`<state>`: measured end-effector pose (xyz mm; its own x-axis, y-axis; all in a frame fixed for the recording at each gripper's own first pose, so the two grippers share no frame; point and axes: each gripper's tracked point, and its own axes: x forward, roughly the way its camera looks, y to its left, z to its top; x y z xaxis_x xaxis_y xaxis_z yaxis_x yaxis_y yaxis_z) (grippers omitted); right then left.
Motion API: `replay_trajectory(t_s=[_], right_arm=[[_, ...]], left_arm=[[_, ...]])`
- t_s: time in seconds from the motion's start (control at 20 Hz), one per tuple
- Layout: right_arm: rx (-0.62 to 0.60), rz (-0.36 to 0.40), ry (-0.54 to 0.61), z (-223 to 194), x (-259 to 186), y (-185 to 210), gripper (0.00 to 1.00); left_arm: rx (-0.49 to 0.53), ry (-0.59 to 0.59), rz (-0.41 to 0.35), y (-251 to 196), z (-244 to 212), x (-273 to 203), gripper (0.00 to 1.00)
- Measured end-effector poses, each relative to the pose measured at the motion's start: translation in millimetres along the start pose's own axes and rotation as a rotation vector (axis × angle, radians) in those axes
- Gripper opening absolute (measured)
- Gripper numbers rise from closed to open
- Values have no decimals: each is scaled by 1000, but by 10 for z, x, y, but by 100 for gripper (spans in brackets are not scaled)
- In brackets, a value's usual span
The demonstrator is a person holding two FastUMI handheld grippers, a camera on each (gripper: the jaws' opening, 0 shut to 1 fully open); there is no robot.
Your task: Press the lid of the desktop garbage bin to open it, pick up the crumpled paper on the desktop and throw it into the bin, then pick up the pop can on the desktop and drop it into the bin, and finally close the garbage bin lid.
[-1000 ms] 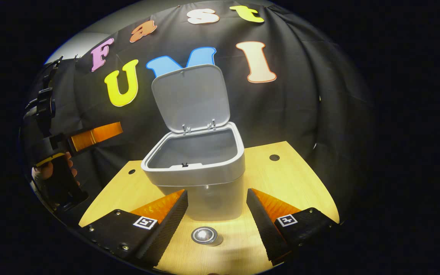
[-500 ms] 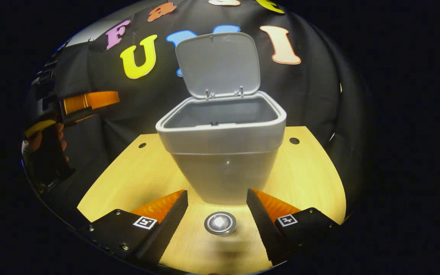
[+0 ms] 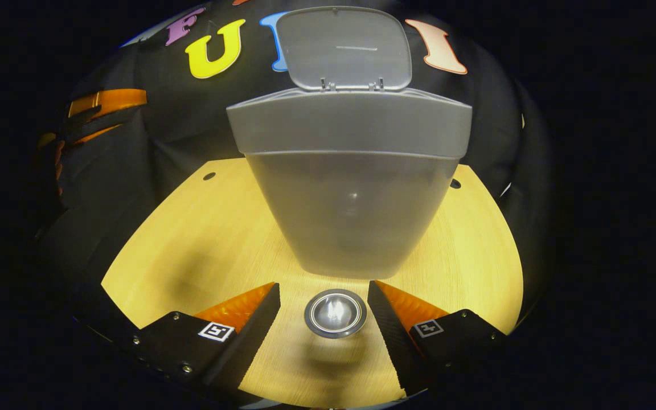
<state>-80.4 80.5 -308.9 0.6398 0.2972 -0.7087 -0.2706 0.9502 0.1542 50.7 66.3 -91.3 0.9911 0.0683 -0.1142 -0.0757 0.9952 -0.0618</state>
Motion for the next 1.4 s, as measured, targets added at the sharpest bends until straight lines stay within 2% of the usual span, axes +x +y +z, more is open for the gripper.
replay_trajectory(t_s=[0.05, 0.45, 0.6, 0.65, 0.7, 0.75, 0.8, 1.0, 1.15, 1.4], right_arm=[[-2, -3, 11, -49, 30, -5, 98], [-3, -31, 97, -353, 218, -98, 99], [-16, -40, 107, -408, 228, -123, 87], [-24, -46, 104, -402, 219, -130, 87], [-29, -44, 100, -385, 208, -135, 85], [-29, -39, 93, -364, 213, -120, 94], [-27, -36, 83, -329, 197, -114, 85], [-7, -6, 41, -179, 32, -30, 85], [-5, 16, 11, -32, -119, 52, 85], [-27, 113, -79, 431, -401, 354, 85]], left_arm=[[1, 1, 6, 41, 1, -21, 84], [3, 2, 35, 237, 14, -96, 82], [2, 3, 34, 242, 5, -117, 82], [2, 4, 33, 237, 2, -125, 82], [1, 5, 31, 243, 5, -122, 82], [0, 6, 28, 228, 0, -115, 82], [-1, 7, 26, 212, -8, -103, 82], [-12, 13, 9, 128, -32, -78, 82], [-15, 19, -6, 60, -61, -67, 85], [-18, 24, -26, -56, -86, -28, 84]])
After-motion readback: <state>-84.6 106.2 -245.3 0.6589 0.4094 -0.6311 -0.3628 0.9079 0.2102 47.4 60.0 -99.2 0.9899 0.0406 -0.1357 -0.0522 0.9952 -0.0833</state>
